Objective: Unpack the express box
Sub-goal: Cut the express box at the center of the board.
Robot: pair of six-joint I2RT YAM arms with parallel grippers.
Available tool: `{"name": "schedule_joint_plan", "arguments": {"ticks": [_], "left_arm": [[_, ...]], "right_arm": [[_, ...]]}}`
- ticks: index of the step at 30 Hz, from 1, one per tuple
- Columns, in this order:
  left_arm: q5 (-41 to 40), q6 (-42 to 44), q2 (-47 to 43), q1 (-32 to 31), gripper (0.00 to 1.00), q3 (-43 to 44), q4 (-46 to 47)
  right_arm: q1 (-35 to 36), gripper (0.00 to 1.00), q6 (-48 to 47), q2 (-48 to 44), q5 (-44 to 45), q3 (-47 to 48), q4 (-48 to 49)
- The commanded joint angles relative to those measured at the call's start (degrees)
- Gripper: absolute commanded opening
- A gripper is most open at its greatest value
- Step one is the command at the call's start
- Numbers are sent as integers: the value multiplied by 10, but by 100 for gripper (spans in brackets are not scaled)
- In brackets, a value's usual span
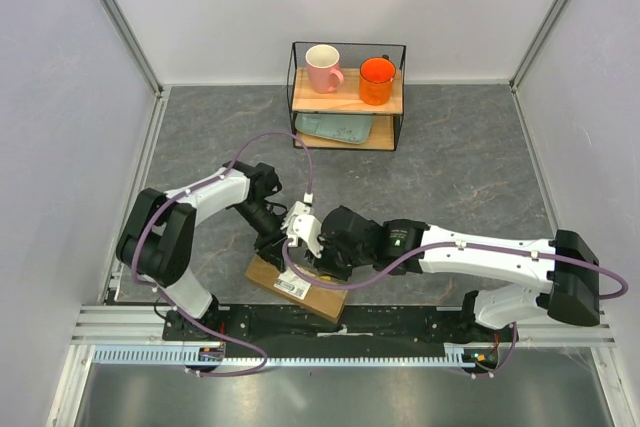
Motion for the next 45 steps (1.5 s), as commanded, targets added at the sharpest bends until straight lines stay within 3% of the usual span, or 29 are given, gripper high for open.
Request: {"name": "schedule_joint_plan", "arguments": {"ticks": [1,9,19,45], "left_arm": [[-202,77,15,25,42,-22,98],[-219,71,10,26,41,-35,107],[-218,61,2,27,39,-40,109],[-221,50,-7,27,35,-55,136]], "right_arm": [[35,0,79,38,-60,-19,-126],[114,0,226,27,15,-87,-51],[195,0,389,-23,114,-134,-72],[213,0,351,-75,138,-26,-228]]}}
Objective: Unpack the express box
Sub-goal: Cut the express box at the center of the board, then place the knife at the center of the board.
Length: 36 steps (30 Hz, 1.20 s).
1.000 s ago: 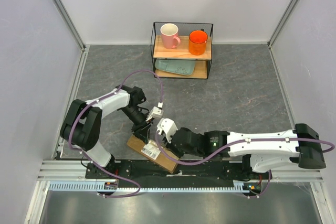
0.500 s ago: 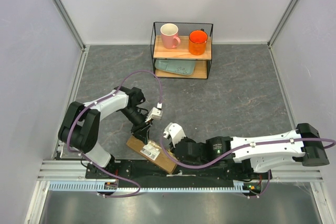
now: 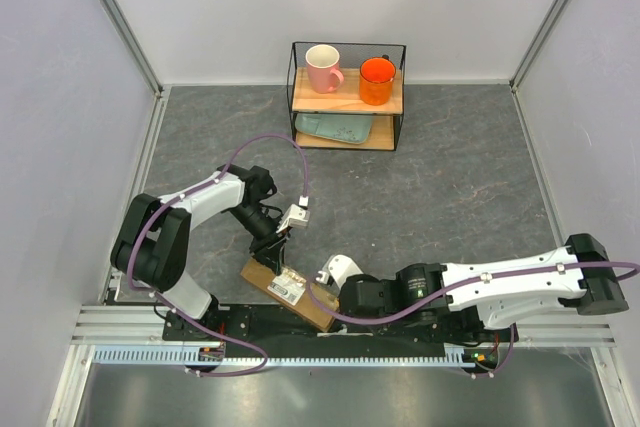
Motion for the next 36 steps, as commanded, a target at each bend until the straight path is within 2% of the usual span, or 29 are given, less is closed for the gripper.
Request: {"name": "schedule_joint_plan", "arguments": {"ticks": [1,9,14,18,22,23,25,29,30,34,36], "left_arm": [[-210,46,13,10,35,-27,138],[-196,46,2,10,35,-30,138],[-183,39,-13,10,36,-14,130],[-138,27,-15,11,37,42,98],[-132,0,-6,11,37,70,135],[-131,-12,-1,11,37,72,141],[-122,-25,3,11,36,78,151],[-138,-61,-9,11,36,64,184],[-146,-71,-12,11,36,59,193],[-170,-142,-26,12,34,37,237],[-174,-173,-26,12,30,39,263]], "right_arm": [[10,0,-23,3,-47,43,-45],[-16,0,-68,34,-29,100,-90],[-55,0,-63,22,128,170,-128],[-126,0,-24,8,207,155,-109],[-185,2,19,3,244,81,-71],[-195,5,31,4,253,56,-59],[-219,24,66,5,266,39,-46],[-251,34,74,-18,275,3,-1],[-260,40,70,-23,265,-2,7],[-301,53,41,-39,251,-12,50],[-319,60,22,-40,238,-16,72]]}}
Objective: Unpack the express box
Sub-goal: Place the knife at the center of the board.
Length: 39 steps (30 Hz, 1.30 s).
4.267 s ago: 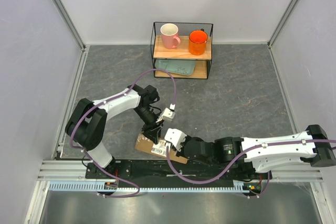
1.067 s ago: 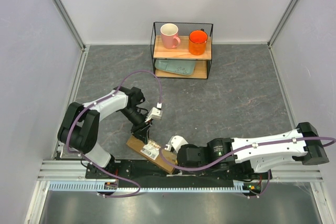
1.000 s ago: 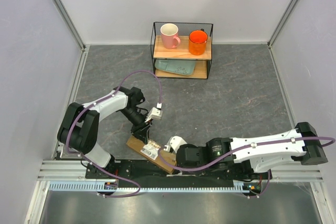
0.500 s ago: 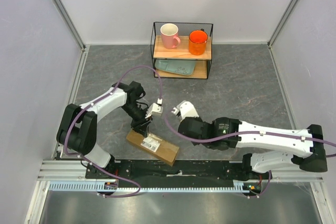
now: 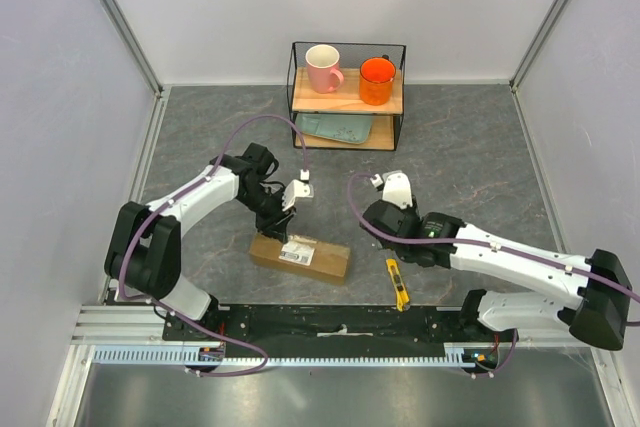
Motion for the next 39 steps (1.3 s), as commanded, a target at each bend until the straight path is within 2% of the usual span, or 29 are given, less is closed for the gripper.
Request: {"name": "schedule_joint_plan", "arguments": {"ticks": [1,3,7,11,14,18,22,24,25,26,28,31,35,39], "left_arm": [[-96,-85,1,6,29,-14,156],[-100,-105,-2,6,26,-10,175],[-75,-108,-2,6,25,5,160],[-37,-90,-11,6,26,19,123],[-39,-87,-15,6,26,22,112],[-48,-83,-27,7,26,15,100],[-82,-73,-30,11,26,-6,109],[-81,-71,-26,15,26,-9,112],[-75,-73,-25,16,26,-9,113],[-72,-75,-26,17,26,-6,117],[-59,-87,-34,16,26,-3,121],[-39,-97,-49,16,26,12,117],[-15,-104,-84,14,26,13,115],[-3,-109,-96,11,25,4,113]], "right_arm": [[-26,61,-34,-21,-20,-4,102],[-26,64,-81,-37,-56,-14,146],[-27,68,-163,-55,-224,-62,304],[-26,71,-193,-25,-319,-74,353],[-27,71,-185,30,-306,-68,353],[-26,71,-155,44,-218,-37,260],[-26,52,-80,-23,-184,-46,183],[-26,51,-53,-61,-184,-63,165],[-26,52,-48,-67,-191,-68,167],[-26,59,-42,-71,-197,-74,172],[-26,65,-40,-75,-215,-85,212],[-26,69,-33,-72,-214,-92,273],[-27,69,-37,5,-180,-72,293],[-32,63,-33,47,-180,-84,382]]}}
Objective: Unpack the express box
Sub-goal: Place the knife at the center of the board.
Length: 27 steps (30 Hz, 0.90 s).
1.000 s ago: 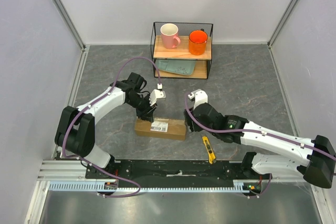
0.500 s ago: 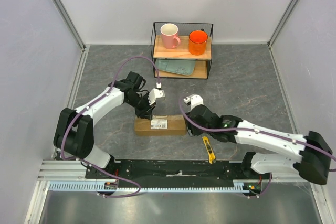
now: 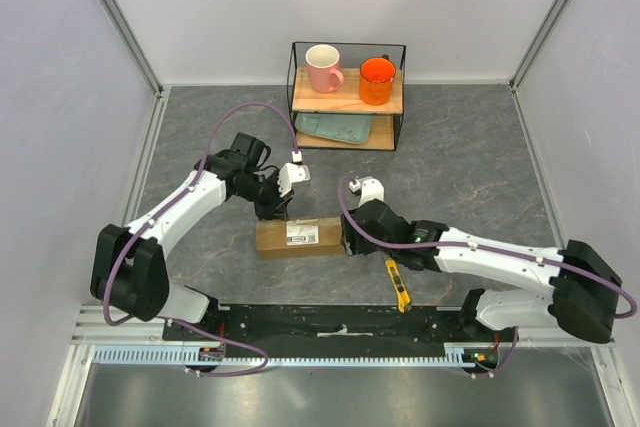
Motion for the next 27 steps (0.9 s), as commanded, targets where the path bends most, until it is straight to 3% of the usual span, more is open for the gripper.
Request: {"name": "schedule_joint_plan", "arguments": {"ticks": [1,16,27], "left_arm": [[31,-11,-26,-1,26,1,13],[41,0,99,-49,29,58,69],[-10,38,124,-48,29,71,63]], "right_arm": [[-6,61,11,50,18,1,110],[-5,31,7,89,0,-49,170],[22,18,-12,125,11,-82,174]]}}
